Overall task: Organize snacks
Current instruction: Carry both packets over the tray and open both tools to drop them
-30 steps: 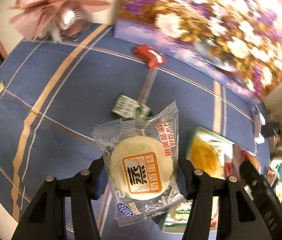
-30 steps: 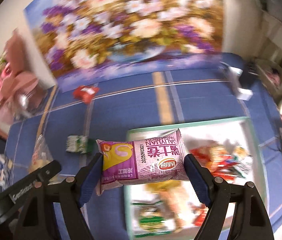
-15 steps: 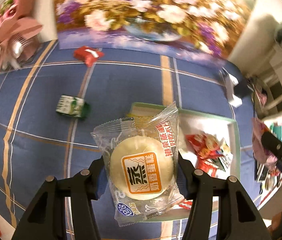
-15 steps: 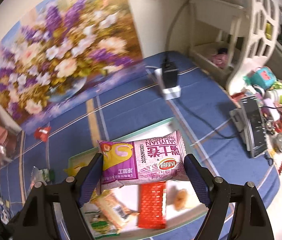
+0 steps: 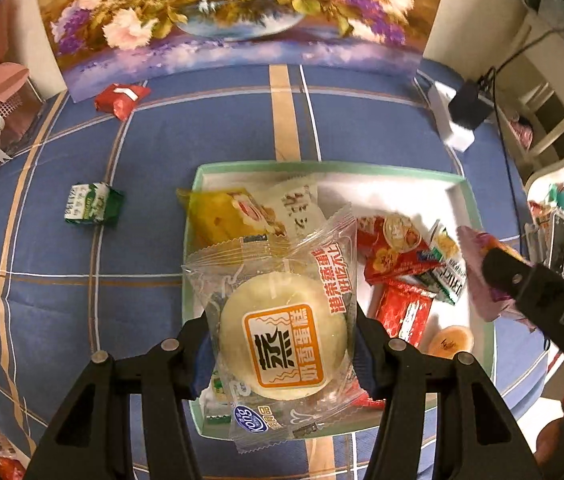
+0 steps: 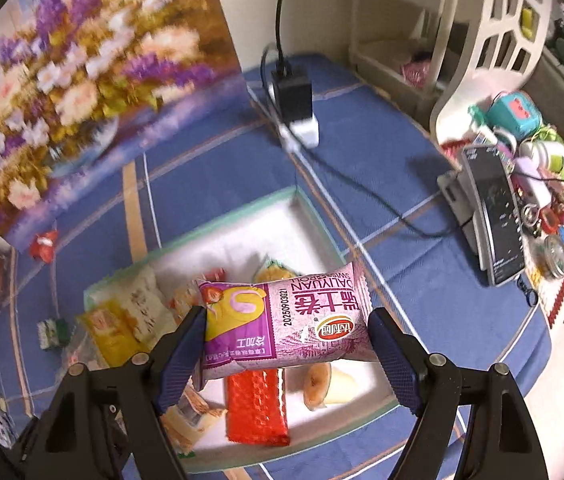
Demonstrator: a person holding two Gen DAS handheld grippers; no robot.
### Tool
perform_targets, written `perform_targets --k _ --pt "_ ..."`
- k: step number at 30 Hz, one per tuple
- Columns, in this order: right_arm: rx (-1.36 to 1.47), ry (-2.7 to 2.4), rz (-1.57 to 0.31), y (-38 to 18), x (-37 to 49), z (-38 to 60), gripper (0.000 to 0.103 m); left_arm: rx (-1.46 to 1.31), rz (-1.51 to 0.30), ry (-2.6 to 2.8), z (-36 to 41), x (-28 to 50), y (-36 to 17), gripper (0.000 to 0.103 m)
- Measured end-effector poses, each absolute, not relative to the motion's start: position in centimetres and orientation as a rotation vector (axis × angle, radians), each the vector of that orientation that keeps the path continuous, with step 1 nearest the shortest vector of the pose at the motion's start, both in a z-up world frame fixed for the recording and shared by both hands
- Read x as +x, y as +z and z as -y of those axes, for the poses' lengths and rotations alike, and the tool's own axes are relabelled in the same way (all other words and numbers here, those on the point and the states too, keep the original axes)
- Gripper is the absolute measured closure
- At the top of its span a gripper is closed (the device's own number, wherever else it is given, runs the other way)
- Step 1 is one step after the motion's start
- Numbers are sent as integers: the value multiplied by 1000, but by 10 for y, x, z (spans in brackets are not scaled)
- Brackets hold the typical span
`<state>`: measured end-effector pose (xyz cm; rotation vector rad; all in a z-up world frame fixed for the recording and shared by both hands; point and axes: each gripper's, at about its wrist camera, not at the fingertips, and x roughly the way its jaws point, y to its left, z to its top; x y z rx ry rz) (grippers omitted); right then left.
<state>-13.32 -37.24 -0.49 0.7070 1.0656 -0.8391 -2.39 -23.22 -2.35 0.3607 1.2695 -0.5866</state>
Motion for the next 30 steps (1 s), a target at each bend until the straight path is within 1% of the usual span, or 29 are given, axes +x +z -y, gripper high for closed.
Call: perform_targets --k 4,6,8,9,21,27,30 --pt "720 -826 -1107 -17 -131 372 19 374 -1258 -593 237 -28 -23 45" --pt "726 -817 -1111 -19 -130 371 19 368 -1262 -593 237 -28 -22 43" --pt "724 -809 -1119 -20 -129 370 19 356 -1272 -597 237 -27 -22 34" --pt "724 -806 -1123 -21 -128 370 19 351 -1271 -600 237 -27 -21 33" --pt "737 -767 -1116 -20 -122 369 16 295 -1269 -565 223 -14 -11 31" --pt "723 -753 -1117 -19 -118 367 15 233 -1275 -521 208 0 -9 31" --pt "714 -746 -1116 -19 -115 364 15 201 -1270 -473 197 11 -7 23"
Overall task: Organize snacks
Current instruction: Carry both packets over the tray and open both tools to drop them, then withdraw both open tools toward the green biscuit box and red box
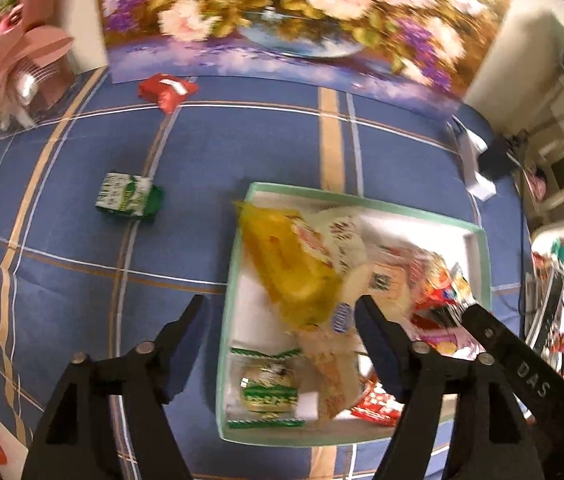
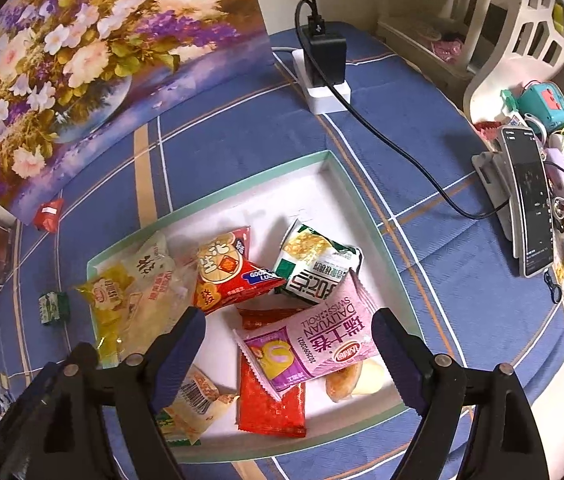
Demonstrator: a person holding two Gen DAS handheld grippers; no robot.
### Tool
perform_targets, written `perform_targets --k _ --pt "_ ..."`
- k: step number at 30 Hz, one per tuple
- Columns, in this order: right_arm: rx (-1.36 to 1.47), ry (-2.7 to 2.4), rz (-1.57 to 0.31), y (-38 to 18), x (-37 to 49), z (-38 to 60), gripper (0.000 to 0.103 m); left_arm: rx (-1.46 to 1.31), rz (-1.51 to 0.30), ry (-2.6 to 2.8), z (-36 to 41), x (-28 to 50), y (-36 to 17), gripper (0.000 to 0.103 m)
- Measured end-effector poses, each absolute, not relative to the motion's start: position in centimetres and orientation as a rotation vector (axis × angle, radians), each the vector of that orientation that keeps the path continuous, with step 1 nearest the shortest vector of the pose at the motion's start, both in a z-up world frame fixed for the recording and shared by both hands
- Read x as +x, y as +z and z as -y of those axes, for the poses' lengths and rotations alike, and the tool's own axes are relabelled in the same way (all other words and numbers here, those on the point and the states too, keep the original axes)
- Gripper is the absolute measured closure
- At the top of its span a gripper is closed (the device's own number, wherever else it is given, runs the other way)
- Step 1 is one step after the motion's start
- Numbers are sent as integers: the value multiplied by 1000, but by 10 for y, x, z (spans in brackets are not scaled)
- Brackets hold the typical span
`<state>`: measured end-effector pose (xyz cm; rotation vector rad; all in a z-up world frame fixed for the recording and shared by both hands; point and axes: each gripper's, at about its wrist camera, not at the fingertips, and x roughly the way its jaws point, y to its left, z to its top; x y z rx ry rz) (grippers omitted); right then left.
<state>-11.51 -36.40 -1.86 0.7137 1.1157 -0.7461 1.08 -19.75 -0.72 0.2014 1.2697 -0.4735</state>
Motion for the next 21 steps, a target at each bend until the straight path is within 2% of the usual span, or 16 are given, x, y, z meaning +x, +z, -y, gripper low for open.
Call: perform_targets --k 1,6,8,9,10,11,21 --pt "709 -743 -1116 -18 -114 362 15 190 -1268 -456 194 15 -7 20" --pt "680 -722 -1116 -16 -105 354 15 135 -1254 -378 172 33 -6 17" --pt "664 -709 -1114 -15 -100 348 15 118 -1244 -342 164 40 -7 12" --pt "656 -703 -1112 -14 -97 345 13 111 -1240 -329 159 44 -6 11" --pt "650 -700 -1110 -13 -95 343 4 105 -1235 -315 154 47 -6 11" --pt "640 -692 -1104 -12 -91 340 0 100 -1232 -302 150 50 -6 10" --pt "562 -634 -1108 -5 -61 306 0 36 -1221 -173 103 77 -10 8"
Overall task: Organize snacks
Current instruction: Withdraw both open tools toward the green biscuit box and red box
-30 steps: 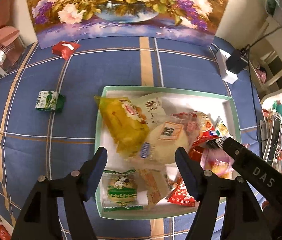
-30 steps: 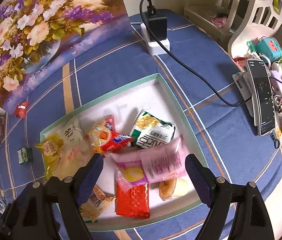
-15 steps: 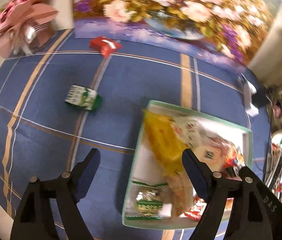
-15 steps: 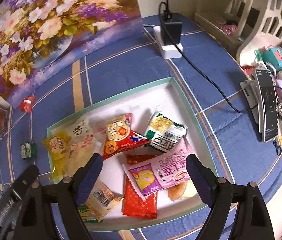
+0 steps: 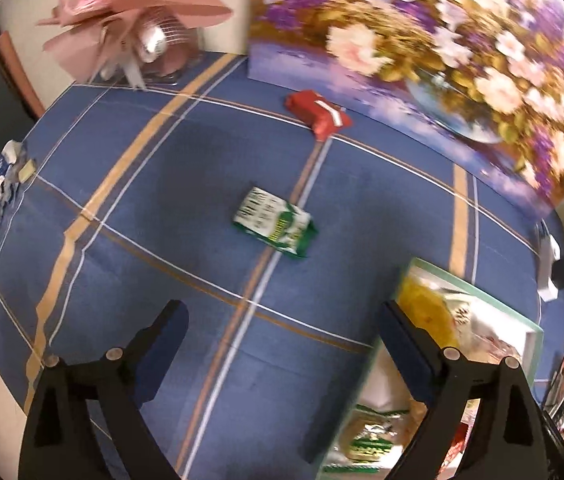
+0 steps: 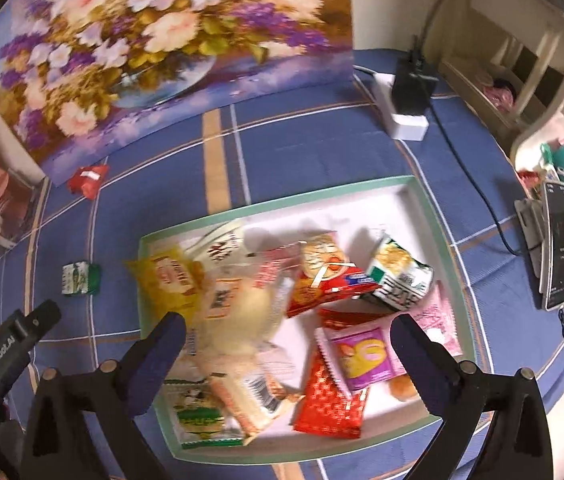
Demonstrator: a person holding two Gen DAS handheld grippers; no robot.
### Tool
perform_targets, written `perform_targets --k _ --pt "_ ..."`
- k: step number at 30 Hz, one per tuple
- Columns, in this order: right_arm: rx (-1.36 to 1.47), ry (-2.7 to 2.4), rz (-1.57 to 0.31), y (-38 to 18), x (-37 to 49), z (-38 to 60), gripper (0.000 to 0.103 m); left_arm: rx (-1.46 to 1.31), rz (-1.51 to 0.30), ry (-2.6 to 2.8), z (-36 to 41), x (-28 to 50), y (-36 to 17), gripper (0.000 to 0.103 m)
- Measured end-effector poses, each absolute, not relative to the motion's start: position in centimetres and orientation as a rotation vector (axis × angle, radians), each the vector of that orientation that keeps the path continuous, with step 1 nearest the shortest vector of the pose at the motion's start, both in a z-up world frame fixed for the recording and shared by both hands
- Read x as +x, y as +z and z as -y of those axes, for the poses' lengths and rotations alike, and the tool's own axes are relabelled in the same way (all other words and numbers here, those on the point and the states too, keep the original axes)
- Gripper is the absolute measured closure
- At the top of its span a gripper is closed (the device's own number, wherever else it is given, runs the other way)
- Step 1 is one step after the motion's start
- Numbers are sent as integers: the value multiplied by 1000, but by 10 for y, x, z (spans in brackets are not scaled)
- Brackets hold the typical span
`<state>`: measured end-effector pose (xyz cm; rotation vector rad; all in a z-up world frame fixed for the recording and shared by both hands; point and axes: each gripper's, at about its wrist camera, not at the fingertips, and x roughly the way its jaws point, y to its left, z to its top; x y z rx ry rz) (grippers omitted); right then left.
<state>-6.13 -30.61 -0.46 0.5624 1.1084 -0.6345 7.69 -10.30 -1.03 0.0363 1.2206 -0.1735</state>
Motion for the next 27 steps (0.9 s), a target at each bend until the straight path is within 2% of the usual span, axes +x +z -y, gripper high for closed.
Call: perform_targets --k 27 --pt "405 -399 -1121 -18 39 179 0 -92 -1274 -11 -19 145 -29 8"
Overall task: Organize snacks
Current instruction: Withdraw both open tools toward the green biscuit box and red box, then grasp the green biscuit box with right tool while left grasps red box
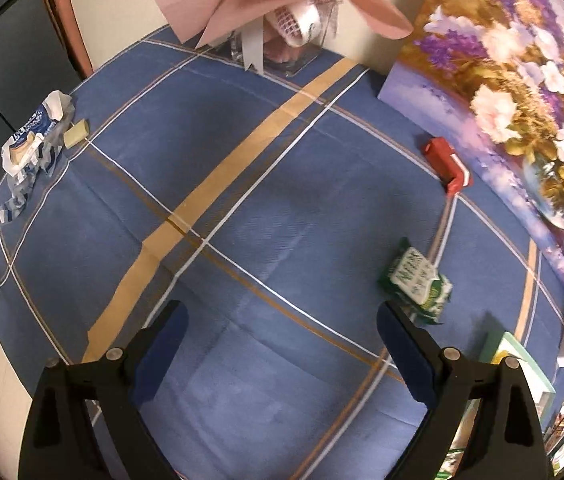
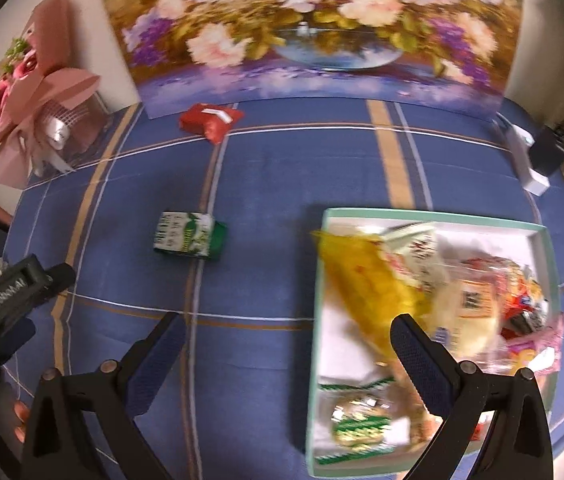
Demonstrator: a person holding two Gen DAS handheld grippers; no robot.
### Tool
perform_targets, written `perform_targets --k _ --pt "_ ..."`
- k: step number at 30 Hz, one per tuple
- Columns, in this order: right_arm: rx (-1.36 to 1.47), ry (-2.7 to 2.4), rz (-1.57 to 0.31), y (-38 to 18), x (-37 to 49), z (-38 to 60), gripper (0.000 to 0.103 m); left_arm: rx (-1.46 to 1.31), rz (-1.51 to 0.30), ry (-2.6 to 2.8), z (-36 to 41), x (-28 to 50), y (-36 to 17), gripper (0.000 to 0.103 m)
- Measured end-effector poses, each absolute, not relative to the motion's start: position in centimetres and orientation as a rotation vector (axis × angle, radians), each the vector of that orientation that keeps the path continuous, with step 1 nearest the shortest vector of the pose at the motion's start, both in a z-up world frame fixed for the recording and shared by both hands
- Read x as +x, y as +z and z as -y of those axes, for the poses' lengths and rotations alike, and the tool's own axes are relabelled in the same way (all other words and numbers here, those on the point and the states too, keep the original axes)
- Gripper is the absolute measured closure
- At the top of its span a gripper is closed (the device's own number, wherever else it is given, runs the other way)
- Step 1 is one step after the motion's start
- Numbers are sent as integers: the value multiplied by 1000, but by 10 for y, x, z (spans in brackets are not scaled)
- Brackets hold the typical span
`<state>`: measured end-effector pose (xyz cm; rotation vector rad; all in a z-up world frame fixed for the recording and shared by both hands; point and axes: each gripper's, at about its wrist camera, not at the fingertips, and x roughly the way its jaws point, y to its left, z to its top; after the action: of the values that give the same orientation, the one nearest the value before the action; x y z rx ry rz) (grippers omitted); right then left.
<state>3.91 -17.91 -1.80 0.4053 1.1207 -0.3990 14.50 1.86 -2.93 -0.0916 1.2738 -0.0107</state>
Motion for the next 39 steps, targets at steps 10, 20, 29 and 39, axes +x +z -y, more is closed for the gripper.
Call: perform_targets --k 10,20,29,39 --pt "300 -305 -1091 -43 92 163 0 67 -1295 -77 -17 185 -64 8" --pt "87 -236 -1184 -89 151 150 2 33 -1359 -172 -46 224 -90 8" --pt "38 -206 -1189 -101 173 145 28 57 -1351 -189 -50 237 -99 8" --pt "131 -243 -1193 -96 177 167 60 71 -1375 -224 -20 244 -106 8"
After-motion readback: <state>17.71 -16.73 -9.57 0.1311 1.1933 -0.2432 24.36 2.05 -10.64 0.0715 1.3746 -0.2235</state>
